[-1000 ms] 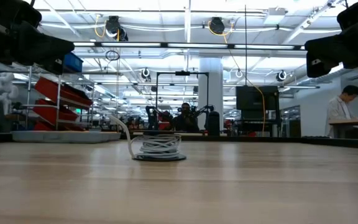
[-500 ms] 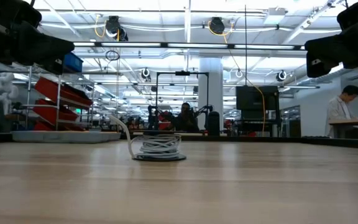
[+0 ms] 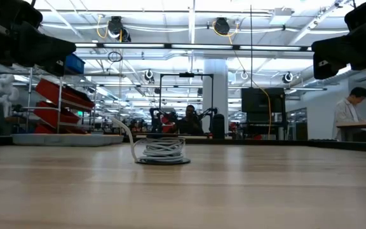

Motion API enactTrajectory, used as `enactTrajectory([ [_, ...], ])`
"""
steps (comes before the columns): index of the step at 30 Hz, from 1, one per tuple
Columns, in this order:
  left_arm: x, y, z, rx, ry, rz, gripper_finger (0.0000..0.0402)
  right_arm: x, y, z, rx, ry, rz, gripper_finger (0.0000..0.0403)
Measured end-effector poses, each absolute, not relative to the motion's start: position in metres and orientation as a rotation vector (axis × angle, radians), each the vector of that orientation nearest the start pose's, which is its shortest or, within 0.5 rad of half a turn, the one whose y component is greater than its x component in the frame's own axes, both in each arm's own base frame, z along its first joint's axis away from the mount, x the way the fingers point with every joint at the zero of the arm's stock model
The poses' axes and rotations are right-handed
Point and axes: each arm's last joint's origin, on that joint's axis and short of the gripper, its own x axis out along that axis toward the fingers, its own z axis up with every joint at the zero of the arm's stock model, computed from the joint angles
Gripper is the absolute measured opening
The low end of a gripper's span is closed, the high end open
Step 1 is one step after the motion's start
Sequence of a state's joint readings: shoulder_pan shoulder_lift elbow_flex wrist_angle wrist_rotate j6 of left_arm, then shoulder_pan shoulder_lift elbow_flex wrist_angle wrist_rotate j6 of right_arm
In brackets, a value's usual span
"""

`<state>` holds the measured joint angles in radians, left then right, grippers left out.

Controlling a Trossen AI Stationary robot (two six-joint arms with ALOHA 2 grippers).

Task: Coil cords

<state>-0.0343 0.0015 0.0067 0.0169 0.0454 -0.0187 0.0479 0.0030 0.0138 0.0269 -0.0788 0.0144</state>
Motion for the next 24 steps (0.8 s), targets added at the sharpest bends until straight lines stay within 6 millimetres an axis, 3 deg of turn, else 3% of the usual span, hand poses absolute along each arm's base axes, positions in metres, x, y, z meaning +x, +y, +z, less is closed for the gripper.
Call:
enactTrajectory([
  [10, 0.097, -0.005, 0.167, -0.018, -0.021, -0.080, 0.0015, 0.097, 0.006, 0.172, 0.010, -0.052, 0.108, 0.0000],
  [15, 0.097, -0.005, 0.167, -0.018, -0.021, -0.080, 0.0015, 0.096, 0.005, 0.183, 0.110, -0.169, 0.056, 0.0000],
  [18, 0.097, -0.005, 0.167, 0.016, -0.023, -0.079, 0.0015, 0.091, 0.005, 0.202, 0.096, -0.211, 0.063, 0.0000],
  [24, 0.097, -0.004, 0.167, 0.203, -0.029, -0.064, 0.0015, 0.080, 0.004, 0.266, 0.088, -0.232, 0.060, 0.0000],
])
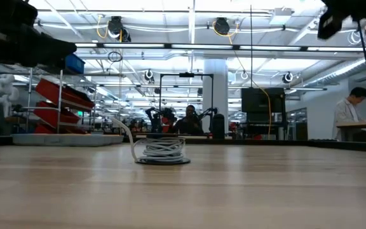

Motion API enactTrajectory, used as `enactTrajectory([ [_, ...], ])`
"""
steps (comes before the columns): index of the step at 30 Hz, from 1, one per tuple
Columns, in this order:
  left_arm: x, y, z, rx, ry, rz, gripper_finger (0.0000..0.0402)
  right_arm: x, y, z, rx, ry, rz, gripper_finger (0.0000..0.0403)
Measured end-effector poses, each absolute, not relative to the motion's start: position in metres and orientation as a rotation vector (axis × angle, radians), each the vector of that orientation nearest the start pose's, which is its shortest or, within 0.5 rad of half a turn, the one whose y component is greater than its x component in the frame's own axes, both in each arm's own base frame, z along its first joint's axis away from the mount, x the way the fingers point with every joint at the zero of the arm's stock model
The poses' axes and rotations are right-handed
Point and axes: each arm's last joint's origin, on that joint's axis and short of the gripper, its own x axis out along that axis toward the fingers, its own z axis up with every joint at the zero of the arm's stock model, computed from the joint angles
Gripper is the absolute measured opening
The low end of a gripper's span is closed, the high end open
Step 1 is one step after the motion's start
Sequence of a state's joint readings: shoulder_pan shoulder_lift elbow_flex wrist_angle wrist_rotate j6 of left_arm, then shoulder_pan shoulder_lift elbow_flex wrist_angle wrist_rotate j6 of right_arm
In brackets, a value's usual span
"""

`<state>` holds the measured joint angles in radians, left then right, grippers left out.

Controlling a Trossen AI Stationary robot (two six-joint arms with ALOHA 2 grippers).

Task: Coil cords
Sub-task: Uncoil the white wire from the spool

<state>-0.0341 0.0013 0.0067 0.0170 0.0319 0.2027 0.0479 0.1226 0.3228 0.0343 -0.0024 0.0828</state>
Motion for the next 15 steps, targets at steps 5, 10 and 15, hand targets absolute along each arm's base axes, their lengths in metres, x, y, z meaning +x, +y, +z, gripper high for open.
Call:
enactTrajectory([
  [5, 0.097, -0.004, 0.168, 0.242, -0.033, -0.062, 0.0015, 0.079, 0.004, 0.318, 0.052, -0.165, 0.049, 0.0000],
  [10, 0.097, -0.004, 0.168, 0.242, -0.032, -0.060, 0.0015, 0.090, 0.004, 0.363, 0.040, -0.143, 0.046, 0.0000],
  [15, 0.097, -0.004, 0.170, 0.169, -0.051, -0.051, 0.0015, 0.116, 0.005, 0.377, 0.043, -0.054, 0.045, 0.0000],
])
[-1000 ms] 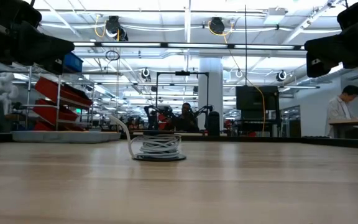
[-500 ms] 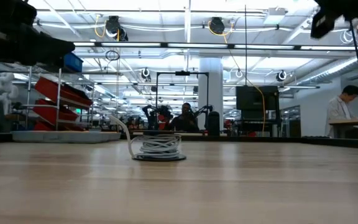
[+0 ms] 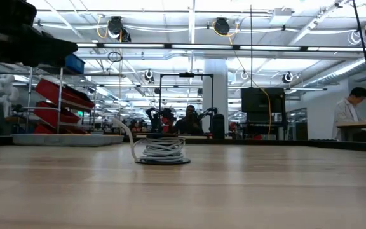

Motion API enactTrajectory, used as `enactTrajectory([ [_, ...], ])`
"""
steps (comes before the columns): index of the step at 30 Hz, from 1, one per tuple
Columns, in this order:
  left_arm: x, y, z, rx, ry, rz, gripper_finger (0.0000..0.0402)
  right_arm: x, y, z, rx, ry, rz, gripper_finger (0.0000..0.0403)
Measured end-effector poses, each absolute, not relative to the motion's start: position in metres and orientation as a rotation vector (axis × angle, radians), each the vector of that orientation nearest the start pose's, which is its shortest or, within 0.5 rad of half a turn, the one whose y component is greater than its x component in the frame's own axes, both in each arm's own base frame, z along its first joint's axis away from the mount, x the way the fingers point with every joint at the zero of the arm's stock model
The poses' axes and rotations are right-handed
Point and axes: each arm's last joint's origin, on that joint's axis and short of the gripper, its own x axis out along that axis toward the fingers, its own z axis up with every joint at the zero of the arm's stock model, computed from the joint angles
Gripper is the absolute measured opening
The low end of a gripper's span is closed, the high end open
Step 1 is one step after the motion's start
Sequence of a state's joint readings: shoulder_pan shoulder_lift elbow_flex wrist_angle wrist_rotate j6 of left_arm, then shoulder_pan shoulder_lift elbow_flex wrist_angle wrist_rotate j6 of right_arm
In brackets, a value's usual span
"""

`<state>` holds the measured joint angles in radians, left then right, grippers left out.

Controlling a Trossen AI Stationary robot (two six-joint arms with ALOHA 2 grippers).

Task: Coil cords
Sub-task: Uncoil the white wire from the spool

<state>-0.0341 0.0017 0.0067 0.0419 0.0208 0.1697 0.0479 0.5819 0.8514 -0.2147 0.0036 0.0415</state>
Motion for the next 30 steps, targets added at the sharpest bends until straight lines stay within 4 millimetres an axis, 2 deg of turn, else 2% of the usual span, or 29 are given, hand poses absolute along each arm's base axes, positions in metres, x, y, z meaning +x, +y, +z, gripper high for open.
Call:
enactTrajectory([
  [4, 0.096, -0.004, 0.179, -0.001, -0.139, -0.054, 0.0015, 0.144, 0.007, 0.364, 0.063, 0.067, 0.042, 0.0000],
  [11, 0.089, -0.003, 0.209, -0.033, -0.206, -0.031, 0.0015, 0.192, 0.018, 0.335, 0.080, 0.255, 0.077, 0.0000],
  [17, 0.085, -0.003, 0.250, -0.006, -0.247, -0.026, 0.0015, 0.223, 0.038, 0.312, 0.053, 0.360, 0.147, 0.0000],
  [22, 0.094, -0.003, 0.287, -0.033, -0.162, -0.035, 0.0015, 0.242, 0.050, 0.293, 0.048, 0.433, 0.178, 0.0000],
  [25, 0.105, -0.008, 0.305, -0.130, -0.175, -0.189, 0.0015, 0.251, 0.058, 0.282, 0.045, 0.465, 0.200, 0.0000],
  [27, 0.111, -0.011, 0.317, -0.079, -0.234, -0.312, 0.0015, 0.257, 0.063, 0.274, 0.040, 0.493, 0.212, 0.0000],
  [30, 0.119, -0.014, 0.325, -0.001, -0.295, -0.377, 0.0015, 0.267, 0.071, 0.260, 0.059, 0.536, 0.215, 0.0002],
])
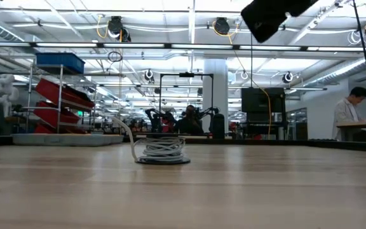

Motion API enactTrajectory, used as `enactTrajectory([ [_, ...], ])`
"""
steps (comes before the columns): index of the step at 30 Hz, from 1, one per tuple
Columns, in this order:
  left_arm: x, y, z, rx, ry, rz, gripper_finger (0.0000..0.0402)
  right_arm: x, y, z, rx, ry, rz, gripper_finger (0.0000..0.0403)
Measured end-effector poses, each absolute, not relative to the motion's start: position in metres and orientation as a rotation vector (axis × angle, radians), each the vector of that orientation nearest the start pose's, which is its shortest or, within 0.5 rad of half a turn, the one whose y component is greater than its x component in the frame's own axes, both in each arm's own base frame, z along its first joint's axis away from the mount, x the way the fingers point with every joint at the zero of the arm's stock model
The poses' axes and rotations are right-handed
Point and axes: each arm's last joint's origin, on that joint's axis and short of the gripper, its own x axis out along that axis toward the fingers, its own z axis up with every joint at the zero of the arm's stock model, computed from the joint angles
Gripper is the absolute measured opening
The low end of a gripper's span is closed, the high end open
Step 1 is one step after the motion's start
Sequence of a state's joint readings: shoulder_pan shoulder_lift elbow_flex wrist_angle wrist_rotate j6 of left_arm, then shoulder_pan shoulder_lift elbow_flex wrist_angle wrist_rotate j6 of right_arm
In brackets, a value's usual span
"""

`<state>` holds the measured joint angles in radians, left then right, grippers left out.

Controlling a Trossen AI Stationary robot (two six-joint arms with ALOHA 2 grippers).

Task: Coil cords
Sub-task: Uncoil the white wire from the spool

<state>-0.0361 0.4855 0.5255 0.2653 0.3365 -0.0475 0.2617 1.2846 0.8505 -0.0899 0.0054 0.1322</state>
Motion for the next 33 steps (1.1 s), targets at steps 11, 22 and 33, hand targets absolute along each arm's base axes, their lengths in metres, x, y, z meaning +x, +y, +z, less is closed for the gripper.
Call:
enactTrajectory([
  [11, 0.174, -0.033, 0.279, -0.092, 0.092, -0.340, 0.0015, 0.303, 0.109, 0.206, -0.275, 0.520, 0.125, 0.0129],
  [22, 0.202, -0.067, 0.241, -0.040, 0.293, -0.249, 0.0015, 0.319, 0.130, 0.160, -0.441, 0.538, 0.149, 0.0194],
  [33, 0.212, -0.092, 0.225, 0.004, 0.310, -0.206, 0.0015, 0.341, 0.152, 0.135, -0.778, 0.577, 0.049, 0.0188],
])
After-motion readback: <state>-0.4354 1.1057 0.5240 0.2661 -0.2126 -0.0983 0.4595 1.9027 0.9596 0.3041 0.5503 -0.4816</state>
